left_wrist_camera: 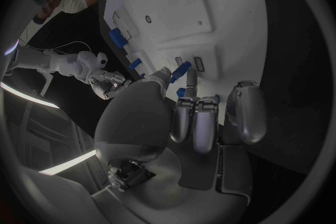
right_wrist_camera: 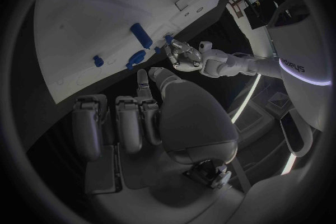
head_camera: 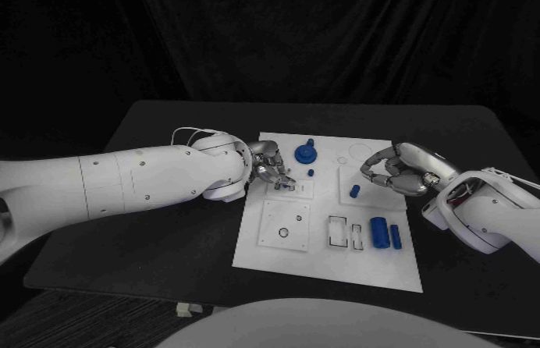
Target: Assemble the parts on the task board
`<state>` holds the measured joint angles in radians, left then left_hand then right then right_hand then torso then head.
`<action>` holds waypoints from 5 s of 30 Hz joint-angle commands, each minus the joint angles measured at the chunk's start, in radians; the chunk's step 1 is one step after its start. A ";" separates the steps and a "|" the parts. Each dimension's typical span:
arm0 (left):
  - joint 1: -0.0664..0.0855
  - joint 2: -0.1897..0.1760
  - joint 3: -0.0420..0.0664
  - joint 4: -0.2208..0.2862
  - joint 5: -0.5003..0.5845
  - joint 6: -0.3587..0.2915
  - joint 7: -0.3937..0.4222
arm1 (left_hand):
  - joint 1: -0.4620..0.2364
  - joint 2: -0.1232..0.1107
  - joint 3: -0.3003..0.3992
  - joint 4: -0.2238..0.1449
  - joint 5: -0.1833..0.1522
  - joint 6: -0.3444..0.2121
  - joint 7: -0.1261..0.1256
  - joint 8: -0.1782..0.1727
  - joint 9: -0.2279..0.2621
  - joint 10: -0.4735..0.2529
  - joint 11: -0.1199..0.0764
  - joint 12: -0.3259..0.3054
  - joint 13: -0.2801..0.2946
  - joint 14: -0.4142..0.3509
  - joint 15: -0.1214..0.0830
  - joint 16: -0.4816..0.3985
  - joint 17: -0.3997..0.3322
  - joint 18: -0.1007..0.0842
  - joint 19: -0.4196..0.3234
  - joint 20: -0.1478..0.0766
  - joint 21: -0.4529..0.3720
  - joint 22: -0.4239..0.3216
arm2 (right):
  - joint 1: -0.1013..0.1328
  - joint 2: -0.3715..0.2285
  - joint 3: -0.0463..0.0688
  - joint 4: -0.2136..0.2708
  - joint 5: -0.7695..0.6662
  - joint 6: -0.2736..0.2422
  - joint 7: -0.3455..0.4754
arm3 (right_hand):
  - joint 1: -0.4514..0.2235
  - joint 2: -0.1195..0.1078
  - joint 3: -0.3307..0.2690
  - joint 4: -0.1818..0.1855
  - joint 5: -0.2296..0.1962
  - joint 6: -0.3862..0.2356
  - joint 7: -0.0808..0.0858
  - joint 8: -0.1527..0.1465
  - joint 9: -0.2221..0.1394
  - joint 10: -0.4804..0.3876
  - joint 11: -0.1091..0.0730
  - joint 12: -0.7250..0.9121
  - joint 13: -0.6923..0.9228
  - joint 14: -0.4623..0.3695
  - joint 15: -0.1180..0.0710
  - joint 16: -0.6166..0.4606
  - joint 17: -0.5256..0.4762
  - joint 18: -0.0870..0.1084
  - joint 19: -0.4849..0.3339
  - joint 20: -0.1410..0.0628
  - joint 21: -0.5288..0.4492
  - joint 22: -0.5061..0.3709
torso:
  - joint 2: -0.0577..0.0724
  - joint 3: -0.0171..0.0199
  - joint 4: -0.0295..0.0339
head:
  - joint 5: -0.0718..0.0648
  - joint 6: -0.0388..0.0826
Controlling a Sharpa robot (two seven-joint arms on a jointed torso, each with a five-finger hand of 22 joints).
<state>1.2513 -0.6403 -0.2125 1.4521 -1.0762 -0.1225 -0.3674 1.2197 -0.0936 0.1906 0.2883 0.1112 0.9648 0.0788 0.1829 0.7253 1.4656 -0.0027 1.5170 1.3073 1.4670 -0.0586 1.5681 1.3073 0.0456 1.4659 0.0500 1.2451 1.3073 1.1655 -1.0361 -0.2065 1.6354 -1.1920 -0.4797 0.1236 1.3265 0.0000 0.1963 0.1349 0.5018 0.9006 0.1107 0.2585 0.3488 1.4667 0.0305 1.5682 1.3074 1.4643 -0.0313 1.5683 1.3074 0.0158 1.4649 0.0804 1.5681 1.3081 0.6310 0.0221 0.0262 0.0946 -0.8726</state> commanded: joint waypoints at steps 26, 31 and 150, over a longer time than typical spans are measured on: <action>-0.001 -0.016 0.001 0.021 0.003 -0.043 0.057 | -0.016 -0.037 -0.114 -0.005 -0.062 -0.007 0.004 -0.003 -0.015 0.060 0.008 0.000 0.217 0.104 0.006 0.003 0.263 0.015 0.012 0.006 -0.001 0.184 | -0.003 -0.004 0.000 0.002 -0.002 -0.001 -0.009 | 0.004 0.001 0.001 -0.003 0.004 -0.004 0.003 -0.004 -0.001 0.104 0.007 0.003 0.263 0.106 0.007 0.003 0.263 -0.014 0.101 0.007 -0.004 0.260 | 0.000 -0.0001 0.0004 | -0.004 0.000; 0.005 -0.030 0.001 0.038 0.003 -0.047 0.080 | -0.003 -0.045 -0.130 -0.005 -0.062 -0.012 0.004 0.001 -0.013 0.060 0.008 0.000 0.217 0.104 0.006 0.003 0.263 0.015 0.011 0.006 -0.001 0.183 | -0.003 -0.005 0.000 0.002 -0.002 -0.001 -0.009 | 0.002 0.001 0.002 -0.004 0.005 -0.003 0.003 -0.004 -0.001 0.104 0.007 0.003 0.263 0.106 0.008 0.003 0.263 -0.014 0.101 0.007 -0.003 0.260 | 0.000 -0.0001 0.0003 | -0.005 0.000; 0.133 0.161 0.002 -0.073 -0.391 0.517 0.043 | 0.051 -0.047 -0.023 -0.003 0.156 -0.101 0.031 0.041 0.001 0.105 0.037 0.054 0.263 0.104 0.038 0.003 0.263 0.008 0.003 0.037 0.061 0.192 | -0.003 -0.011 0.000 0.023 -0.002 -0.029 0.016 | -0.022 -0.003 0.002 0.008 0.025 -0.003 0.002 -0.005 -0.002 0.104 0.006 0.003 0.263 0.106 0.007 0.003 0.263 -0.016 0.106 0.007 0.003 0.263 | 0.000 0.0001 -0.0002 | -0.019 0.000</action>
<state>1.3863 -0.4819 -0.2118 1.3798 -1.4834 0.4055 -0.3403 1.2746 -0.1428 0.1620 0.2844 0.2739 0.8558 0.1125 0.2294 0.7280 1.4665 0.0305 1.5673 1.3073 1.4651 -0.0248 1.5682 1.3073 0.0616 1.4640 0.0803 1.3122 1.3078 1.1645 -1.0459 -0.2065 1.6565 -1.1920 -0.5055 0.1437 1.3103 -0.0051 0.1959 0.1408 0.5223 0.9006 0.1107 0.2585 0.3482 1.4667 0.0305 1.5682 1.3073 1.4643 -0.0313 1.5682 1.3073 0.0158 1.4649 0.0803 1.5681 1.3074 0.6314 0.0220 0.0262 0.0758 -0.8726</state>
